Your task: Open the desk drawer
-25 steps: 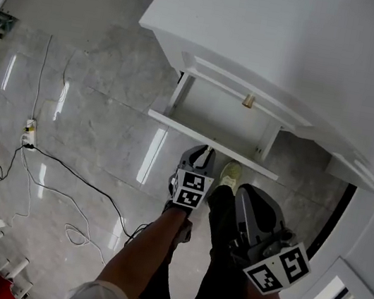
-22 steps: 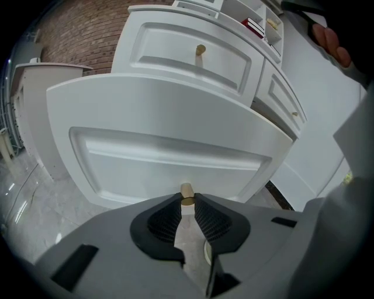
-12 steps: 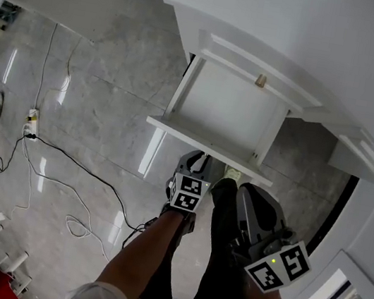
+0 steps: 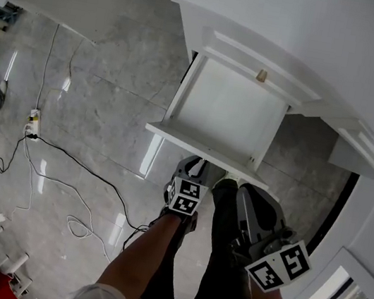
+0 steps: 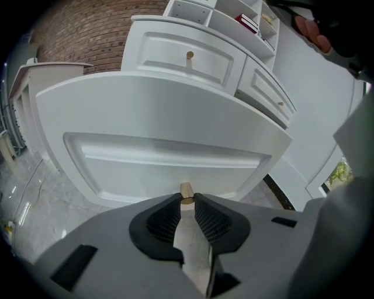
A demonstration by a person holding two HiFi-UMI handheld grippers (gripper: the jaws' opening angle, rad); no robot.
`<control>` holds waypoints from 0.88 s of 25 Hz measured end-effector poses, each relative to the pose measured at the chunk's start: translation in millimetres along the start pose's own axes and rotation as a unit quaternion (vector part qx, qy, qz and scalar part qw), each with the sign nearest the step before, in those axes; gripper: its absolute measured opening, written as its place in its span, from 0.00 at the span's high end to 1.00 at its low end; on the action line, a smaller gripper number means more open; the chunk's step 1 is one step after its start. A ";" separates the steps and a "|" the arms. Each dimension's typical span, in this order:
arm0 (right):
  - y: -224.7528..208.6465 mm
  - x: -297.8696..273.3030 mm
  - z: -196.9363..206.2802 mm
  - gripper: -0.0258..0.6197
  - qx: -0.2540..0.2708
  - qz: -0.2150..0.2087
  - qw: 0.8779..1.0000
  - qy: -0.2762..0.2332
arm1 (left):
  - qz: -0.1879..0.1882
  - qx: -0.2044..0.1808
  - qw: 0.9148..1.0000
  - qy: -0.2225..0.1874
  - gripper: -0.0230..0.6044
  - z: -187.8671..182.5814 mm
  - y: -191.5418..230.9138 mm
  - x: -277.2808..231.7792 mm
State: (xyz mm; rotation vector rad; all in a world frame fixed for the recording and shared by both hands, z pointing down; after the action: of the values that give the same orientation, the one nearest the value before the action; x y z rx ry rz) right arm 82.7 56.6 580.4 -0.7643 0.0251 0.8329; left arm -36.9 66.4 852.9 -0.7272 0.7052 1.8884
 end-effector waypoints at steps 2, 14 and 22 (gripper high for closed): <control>2.3 2.0 2.6 0.93 -0.001 0.001 1.000 0.002 | 0.003 -0.003 1.000 0.002 0.83 3.1 -0.4 3.1; 22.5 7.8 -10.8 0.93 0.003 0.001 1.000 0.000 | 0.023 -0.012 1.000 0.006 0.87 -9.8 -2.0 55.6; 49.2 24.7 -46.8 0.93 0.017 0.002 1.000 -0.002 | 0.039 -0.026 0.999 -0.015 0.93 -62.9 -9.0 135.2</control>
State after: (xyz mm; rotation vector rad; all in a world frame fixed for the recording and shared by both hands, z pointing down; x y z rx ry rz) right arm 79.0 64.8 508.7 -0.7311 0.0380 0.8365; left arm -66.3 100.6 710.5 -0.7111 0.6762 1.9908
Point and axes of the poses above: the fingertips, and each gripper's own axes: x backward along the fingers, y to its left, z out of its underside, the point moved 6 cm from there along x, backward along the fingers, and after that the axes turned 5 degrees about -z, right-handed, at the moved point
